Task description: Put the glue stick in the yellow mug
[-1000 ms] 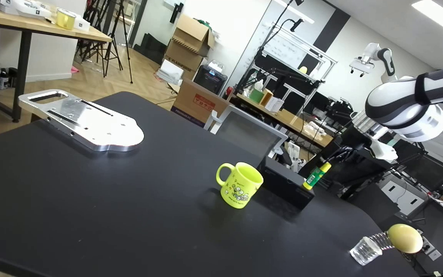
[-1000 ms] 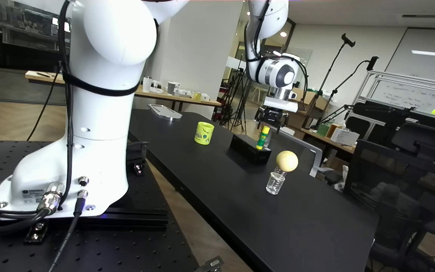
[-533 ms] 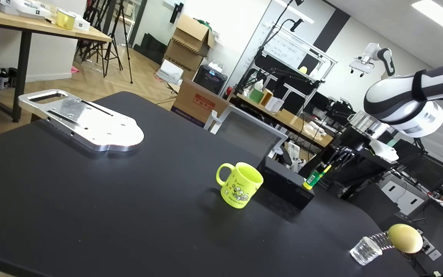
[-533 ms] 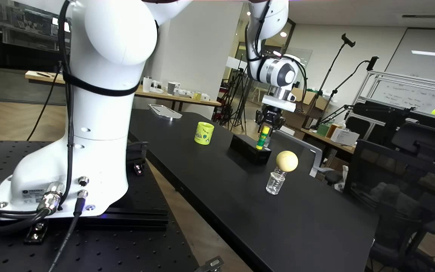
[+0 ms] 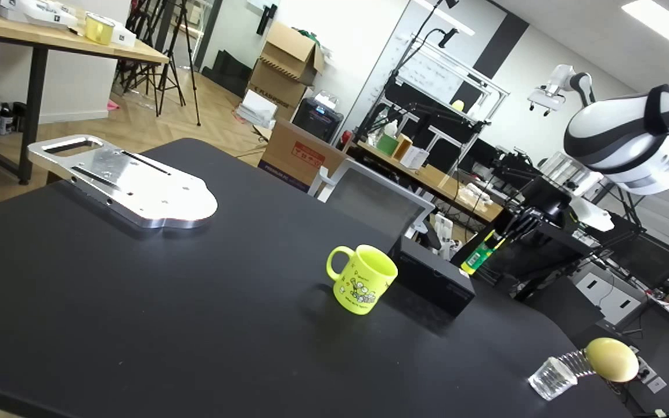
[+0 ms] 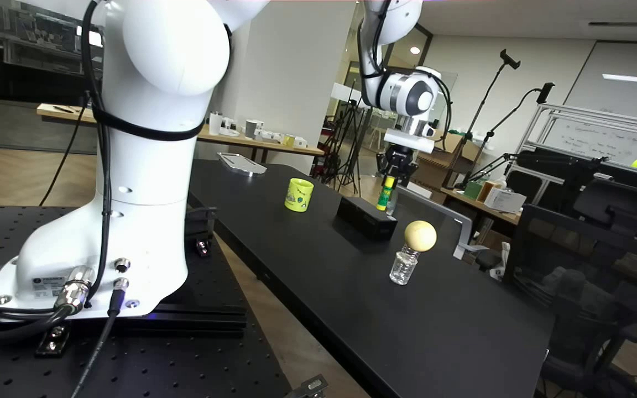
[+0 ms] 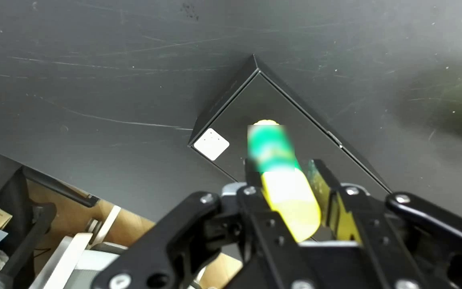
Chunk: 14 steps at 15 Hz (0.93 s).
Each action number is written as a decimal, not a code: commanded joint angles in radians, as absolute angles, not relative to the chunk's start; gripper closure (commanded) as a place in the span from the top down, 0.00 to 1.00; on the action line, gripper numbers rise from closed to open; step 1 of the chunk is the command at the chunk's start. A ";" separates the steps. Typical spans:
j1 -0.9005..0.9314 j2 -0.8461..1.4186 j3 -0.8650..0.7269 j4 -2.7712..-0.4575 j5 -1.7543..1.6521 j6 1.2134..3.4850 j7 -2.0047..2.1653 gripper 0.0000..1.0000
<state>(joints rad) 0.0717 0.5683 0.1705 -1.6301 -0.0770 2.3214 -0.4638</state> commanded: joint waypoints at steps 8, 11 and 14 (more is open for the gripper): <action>0.120 0.157 0.275 -2.032 -0.067 2.274 -0.636 0.09; 0.164 0.098 0.297 -2.099 -0.069 2.268 -0.677 0.09; 0.190 0.127 0.288 -2.073 -0.073 2.259 -0.663 0.34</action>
